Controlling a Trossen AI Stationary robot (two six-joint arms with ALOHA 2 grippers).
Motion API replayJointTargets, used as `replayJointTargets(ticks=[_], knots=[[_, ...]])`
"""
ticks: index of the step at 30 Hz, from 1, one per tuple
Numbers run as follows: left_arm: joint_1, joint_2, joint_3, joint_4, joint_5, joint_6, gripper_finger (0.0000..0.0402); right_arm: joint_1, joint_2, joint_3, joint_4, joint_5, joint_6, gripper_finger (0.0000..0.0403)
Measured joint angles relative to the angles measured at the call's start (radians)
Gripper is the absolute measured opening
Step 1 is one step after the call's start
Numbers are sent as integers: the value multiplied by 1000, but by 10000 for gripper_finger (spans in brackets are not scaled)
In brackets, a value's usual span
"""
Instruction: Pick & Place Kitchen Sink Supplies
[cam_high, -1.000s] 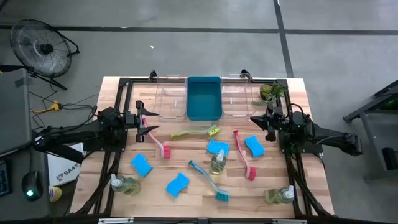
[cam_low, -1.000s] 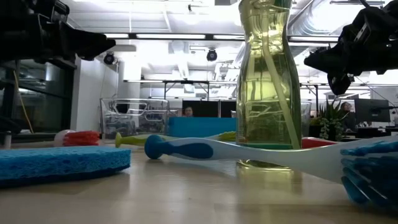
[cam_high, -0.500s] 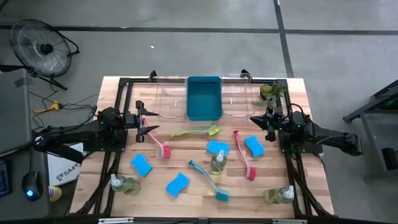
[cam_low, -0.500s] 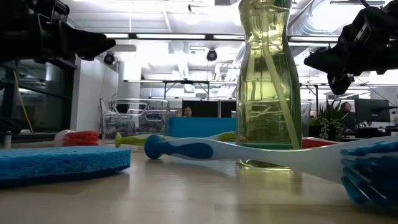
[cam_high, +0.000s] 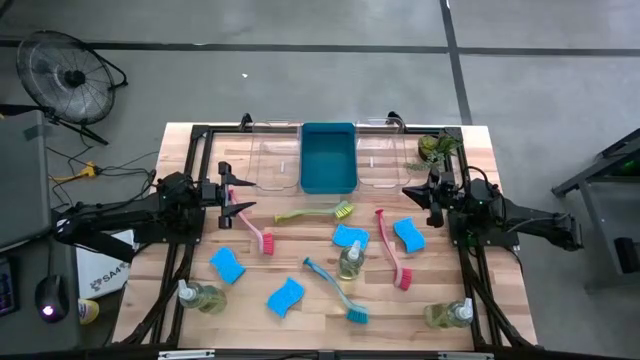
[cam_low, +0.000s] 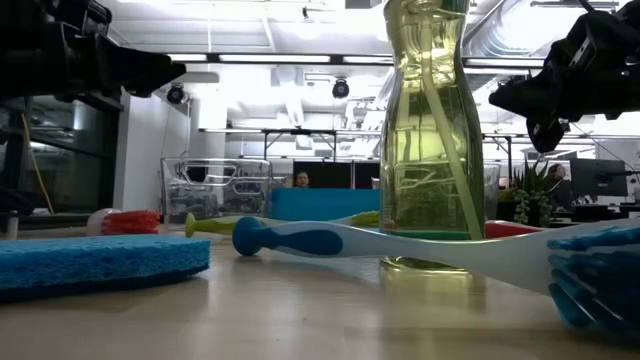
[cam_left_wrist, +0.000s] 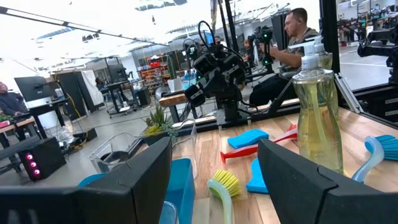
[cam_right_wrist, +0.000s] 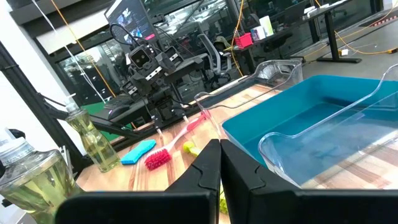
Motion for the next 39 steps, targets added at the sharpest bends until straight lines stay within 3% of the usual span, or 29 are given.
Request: replayJointTargets(ticks=[15, 25, 39], knots=[[0, 0, 0, 0, 0, 0, 234, 0, 0, 0, 0, 0, 11, 1], [0, 0, 0, 0, 0, 0, 234, 0, 0, 0, 0, -5, 281, 1], [0, 0, 0, 0, 0, 0, 234, 0, 0, 0, 30, -147, 184, 1]])
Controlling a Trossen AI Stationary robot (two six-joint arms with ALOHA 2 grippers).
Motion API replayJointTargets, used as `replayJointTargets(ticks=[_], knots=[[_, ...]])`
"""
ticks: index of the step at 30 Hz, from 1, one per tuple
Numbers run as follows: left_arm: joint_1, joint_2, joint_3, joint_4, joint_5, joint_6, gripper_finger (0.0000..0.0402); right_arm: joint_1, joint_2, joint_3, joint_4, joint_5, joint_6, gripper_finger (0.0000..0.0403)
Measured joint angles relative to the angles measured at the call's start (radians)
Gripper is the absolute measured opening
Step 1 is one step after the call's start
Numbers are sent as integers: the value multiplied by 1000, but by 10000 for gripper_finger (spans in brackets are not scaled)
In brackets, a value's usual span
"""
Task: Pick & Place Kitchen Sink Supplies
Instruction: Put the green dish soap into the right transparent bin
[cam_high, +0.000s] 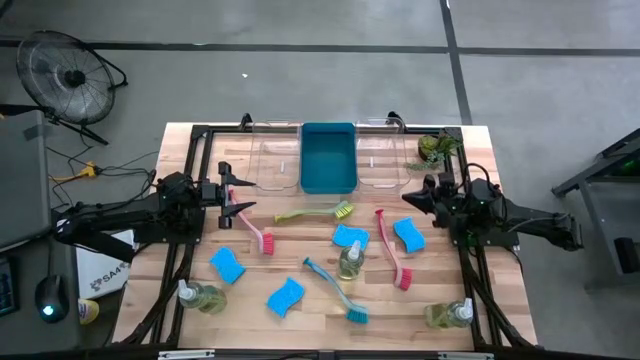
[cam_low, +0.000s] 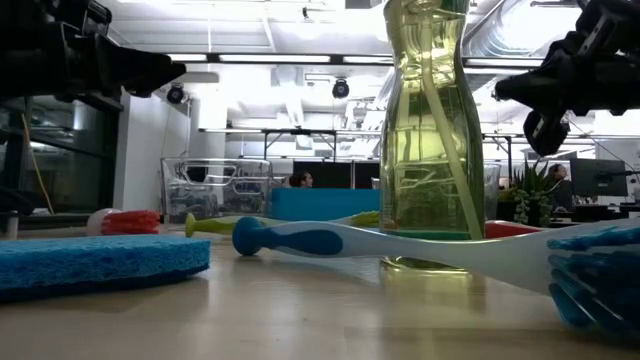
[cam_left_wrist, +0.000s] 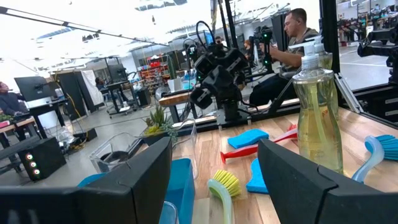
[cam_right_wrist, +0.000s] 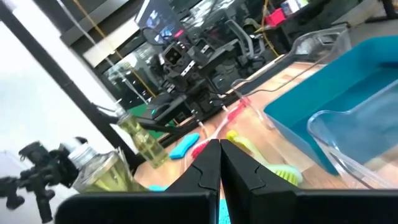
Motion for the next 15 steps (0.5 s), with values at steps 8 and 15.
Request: replayJointTargets(ticks=[8, 15], knots=[[0, 0, 0, 0, 0, 0, 234, 0, 29, 83, -101, -13, -90, 10], [0, 0, 0, 0, 0, 0, 234, 0, 185, 273, -305, -12, -202, 26]])
